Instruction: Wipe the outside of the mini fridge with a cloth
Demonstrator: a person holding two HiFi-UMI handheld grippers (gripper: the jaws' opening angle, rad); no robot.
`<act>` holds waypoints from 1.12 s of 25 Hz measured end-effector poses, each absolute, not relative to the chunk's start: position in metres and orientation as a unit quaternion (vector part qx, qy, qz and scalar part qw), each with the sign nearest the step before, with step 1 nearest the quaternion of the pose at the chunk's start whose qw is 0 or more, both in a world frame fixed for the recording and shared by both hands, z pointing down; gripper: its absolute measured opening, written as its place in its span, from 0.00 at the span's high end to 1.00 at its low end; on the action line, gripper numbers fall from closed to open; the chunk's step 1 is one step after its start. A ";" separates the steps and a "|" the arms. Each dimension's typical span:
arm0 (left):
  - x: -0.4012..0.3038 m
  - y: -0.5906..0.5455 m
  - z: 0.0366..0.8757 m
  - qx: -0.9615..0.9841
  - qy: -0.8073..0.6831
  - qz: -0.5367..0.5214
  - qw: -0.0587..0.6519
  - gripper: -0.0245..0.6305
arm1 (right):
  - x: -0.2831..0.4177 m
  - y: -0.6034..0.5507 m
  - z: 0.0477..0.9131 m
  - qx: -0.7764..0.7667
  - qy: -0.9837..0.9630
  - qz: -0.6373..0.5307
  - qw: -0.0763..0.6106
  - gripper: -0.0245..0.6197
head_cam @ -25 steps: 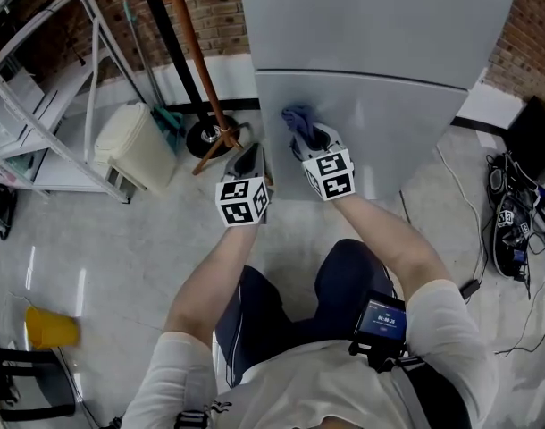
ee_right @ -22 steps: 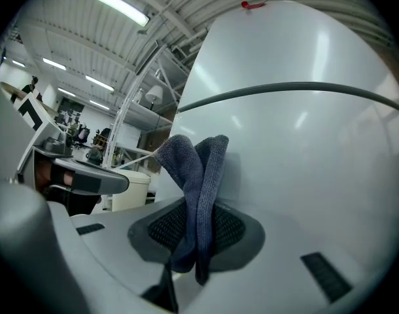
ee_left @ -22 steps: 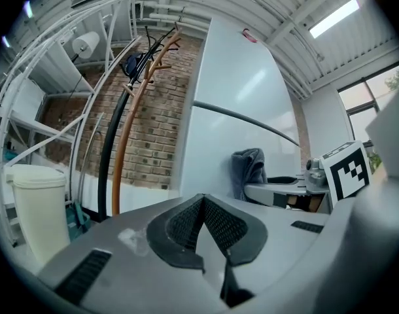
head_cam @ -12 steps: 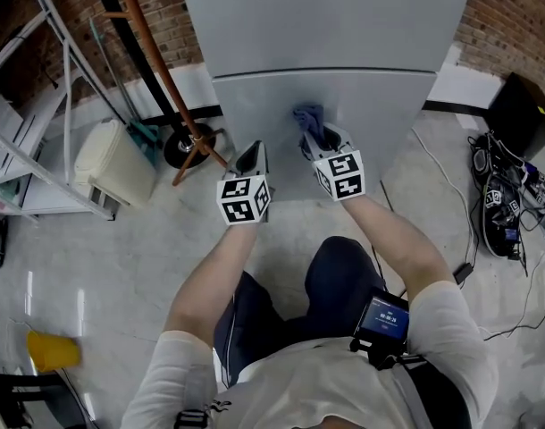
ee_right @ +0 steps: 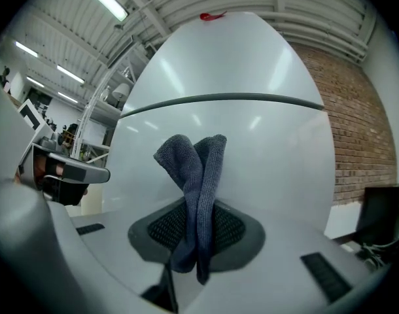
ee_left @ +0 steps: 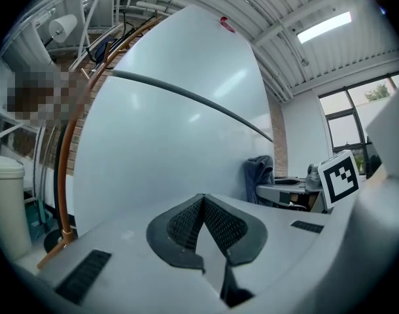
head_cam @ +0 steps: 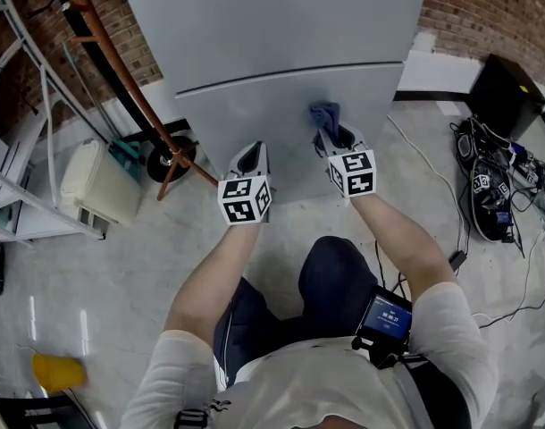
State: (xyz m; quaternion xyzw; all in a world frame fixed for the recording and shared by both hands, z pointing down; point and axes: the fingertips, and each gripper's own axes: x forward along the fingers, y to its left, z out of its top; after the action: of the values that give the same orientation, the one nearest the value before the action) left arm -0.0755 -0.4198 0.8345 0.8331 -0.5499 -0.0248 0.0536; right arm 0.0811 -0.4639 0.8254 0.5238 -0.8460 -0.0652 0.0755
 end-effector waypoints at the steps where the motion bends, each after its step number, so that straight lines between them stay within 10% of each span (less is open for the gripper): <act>1: -0.068 -0.421 0.834 0.836 -0.546 -0.025 0.053 0.96 | 0.093 -0.466 0.825 0.531 -0.842 -0.064 0.075 0.83; 28: 0.006 -0.434 0.835 0.863 -0.503 -0.009 0.051 0.96 | 0.233 -0.494 0.839 0.632 -0.772 -0.010 0.067 0.83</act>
State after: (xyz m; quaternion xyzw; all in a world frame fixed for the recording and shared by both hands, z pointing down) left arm 0.0058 -0.4344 0.8355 0.8630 -0.5026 -0.0087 0.0506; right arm 0.2335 -0.4937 0.8395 0.6317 -0.7723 -0.0098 0.0670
